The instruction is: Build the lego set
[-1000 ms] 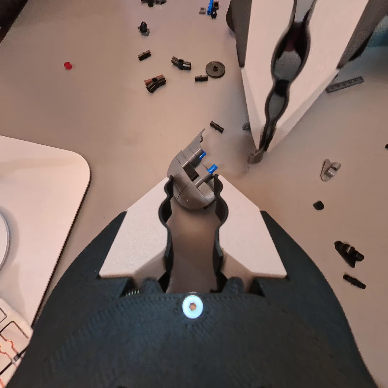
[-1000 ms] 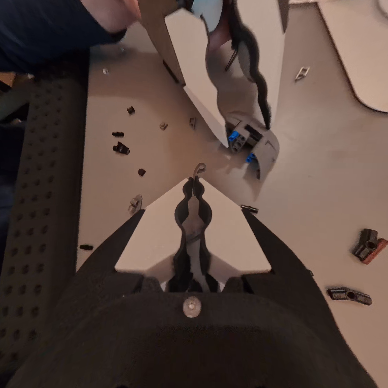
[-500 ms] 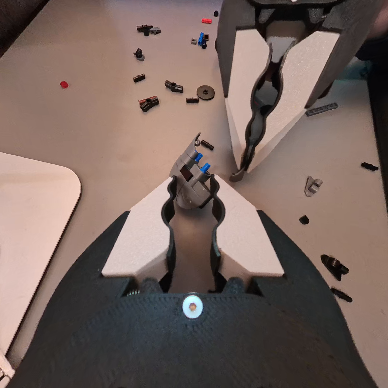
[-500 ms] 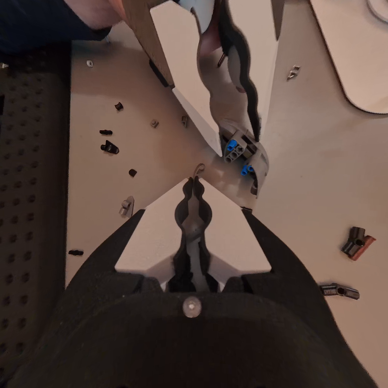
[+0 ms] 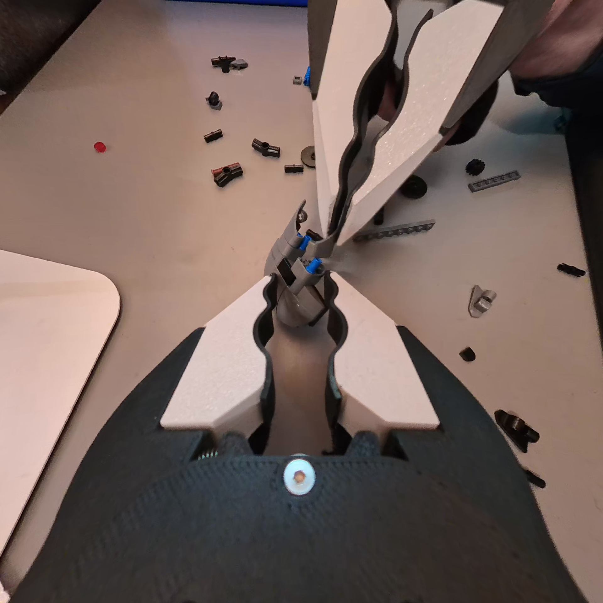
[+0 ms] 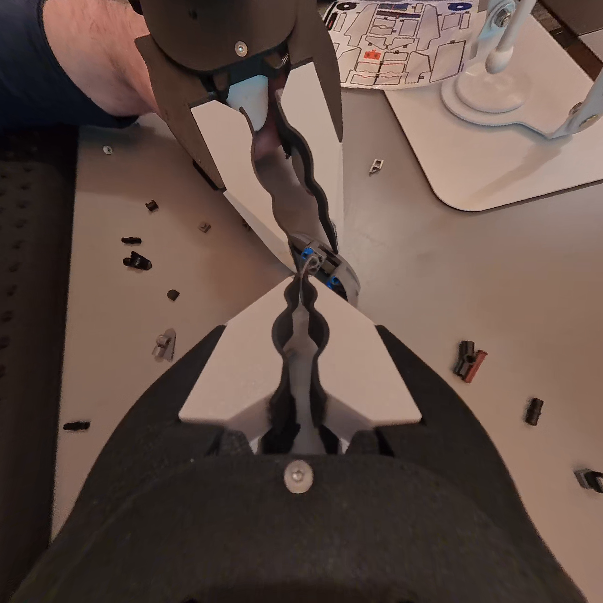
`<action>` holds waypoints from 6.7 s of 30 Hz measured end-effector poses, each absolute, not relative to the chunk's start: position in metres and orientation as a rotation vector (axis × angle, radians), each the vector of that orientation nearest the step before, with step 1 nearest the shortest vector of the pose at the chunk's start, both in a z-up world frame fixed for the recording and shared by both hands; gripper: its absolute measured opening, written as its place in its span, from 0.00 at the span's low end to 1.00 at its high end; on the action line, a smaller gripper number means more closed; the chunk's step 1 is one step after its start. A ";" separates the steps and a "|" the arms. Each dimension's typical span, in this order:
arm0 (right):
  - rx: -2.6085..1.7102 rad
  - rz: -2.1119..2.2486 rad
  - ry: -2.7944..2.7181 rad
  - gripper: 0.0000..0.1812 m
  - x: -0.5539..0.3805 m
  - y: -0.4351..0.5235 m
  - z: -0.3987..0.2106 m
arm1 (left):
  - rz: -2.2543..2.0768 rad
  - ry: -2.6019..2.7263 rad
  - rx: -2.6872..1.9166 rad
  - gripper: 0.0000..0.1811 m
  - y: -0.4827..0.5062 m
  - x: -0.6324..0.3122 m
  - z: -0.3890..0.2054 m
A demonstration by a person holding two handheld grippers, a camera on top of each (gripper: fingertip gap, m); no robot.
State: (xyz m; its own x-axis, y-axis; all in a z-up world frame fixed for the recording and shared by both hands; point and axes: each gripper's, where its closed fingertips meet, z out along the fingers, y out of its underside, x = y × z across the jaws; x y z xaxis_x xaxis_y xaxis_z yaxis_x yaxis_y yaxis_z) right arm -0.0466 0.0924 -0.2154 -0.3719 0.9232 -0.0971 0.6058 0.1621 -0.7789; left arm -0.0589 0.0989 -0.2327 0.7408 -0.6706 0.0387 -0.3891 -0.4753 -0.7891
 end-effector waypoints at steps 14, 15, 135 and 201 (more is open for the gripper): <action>-1.377 0.907 -2.073 0.00 -0.048 0.092 -0.216 | -0.417 0.793 -2.095 0.11 0.101 -0.058 -0.227; -1.374 0.887 -2.078 0.00 -0.048 0.093 -0.217 | -0.409 0.796 -2.092 0.10 0.101 -0.057 -0.226; -0.849 0.737 -1.964 0.09 -0.047 0.087 -0.169 | -0.899 0.641 -1.863 0.37 0.090 -0.044 -0.182; -1.503 1.710 -1.730 0.07 -0.046 0.093 -0.165 | -0.278 0.719 -1.699 0.36 0.113 -0.060 -0.161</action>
